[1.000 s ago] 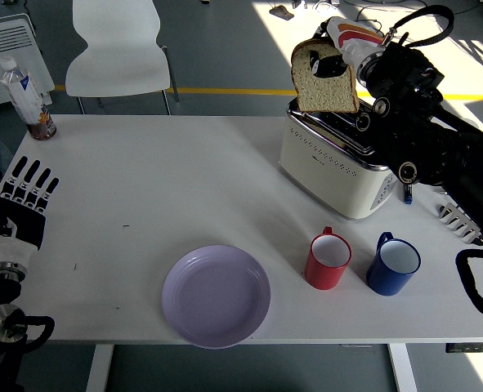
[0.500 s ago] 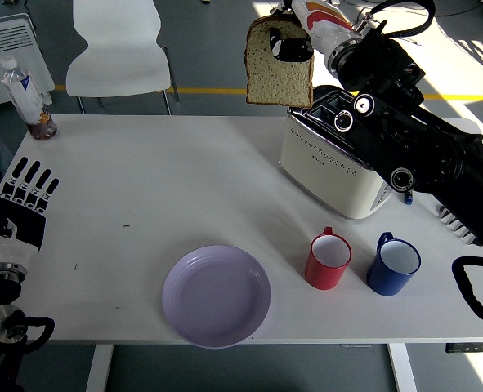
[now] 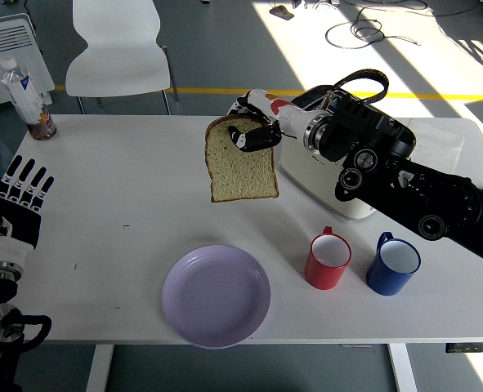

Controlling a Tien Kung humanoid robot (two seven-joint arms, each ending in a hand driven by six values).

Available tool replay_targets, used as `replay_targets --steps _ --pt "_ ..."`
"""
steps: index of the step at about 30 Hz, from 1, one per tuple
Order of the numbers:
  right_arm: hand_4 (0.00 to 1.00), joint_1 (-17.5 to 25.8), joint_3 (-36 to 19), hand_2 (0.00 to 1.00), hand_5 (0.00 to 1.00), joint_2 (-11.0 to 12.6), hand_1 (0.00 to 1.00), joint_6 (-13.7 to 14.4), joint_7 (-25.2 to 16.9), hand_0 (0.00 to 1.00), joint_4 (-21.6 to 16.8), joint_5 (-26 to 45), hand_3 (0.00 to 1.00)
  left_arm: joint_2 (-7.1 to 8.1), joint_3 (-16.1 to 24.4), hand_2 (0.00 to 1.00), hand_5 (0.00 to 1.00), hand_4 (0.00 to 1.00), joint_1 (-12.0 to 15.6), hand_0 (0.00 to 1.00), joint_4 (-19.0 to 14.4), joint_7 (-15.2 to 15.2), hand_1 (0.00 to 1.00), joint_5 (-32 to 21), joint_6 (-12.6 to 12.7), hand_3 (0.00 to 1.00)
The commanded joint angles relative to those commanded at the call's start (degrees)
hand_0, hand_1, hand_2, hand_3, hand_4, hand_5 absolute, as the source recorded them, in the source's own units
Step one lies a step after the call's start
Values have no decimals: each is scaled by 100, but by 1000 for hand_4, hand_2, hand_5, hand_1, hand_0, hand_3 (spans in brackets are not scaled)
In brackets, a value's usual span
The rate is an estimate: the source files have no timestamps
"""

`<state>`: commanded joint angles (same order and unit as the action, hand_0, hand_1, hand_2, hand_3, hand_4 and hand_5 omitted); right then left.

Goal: Push plate across desktop,pick up the break from the machine,place the break in the plate

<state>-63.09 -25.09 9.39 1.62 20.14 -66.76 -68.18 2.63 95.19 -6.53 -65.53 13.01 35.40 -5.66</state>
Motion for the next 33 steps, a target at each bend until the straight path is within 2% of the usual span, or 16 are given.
replay_targets --steps 6,11,18,19,20,25,26,33 --pt "318 107 563 427 168 160 400 -127 -104 356 -151 463 494 0 31 829 998 471 3 795 -3 1 806 6 3 803" --pt "305 235 914 424 167 138 400 -236 -241 358 -103 671 491 -9 85 829 998 471 -23 795 2 3 806 7 7 804" --pt "296 508 1037 426 172 119 400 -274 -441 361 -116 707 496 -13 126 829 998 471 -41 795 0 9 807 6 11 804" --pt "296 528 1103 426 172 147 400 -240 -586 361 -137 628 496 -19 127 829 998 471 -24 795 6 9 807 7 15 804" --pt "294 534 1134 485 214 159 432 -229 -683 439 -144 581 537 -21 127 829 998 472 -15 795 10 10 807 7 16 804" --pt "294 530 1284 485 214 193 432 -128 -1209 439 -181 513 537 -32 134 829 998 472 -7 795 15 10 807 12 16 804" --pt "308 535 1290 506 221 188 457 -131 -1241 469 -177 519 549 -31 134 829 998 472 -9 795 16 10 807 12 16 803" --pt "319 625 1371 513 225 78 469 -177 -1414 478 -104 571 552 -35 152 829 998 471 -36 795 34 15 806 15 19 802"
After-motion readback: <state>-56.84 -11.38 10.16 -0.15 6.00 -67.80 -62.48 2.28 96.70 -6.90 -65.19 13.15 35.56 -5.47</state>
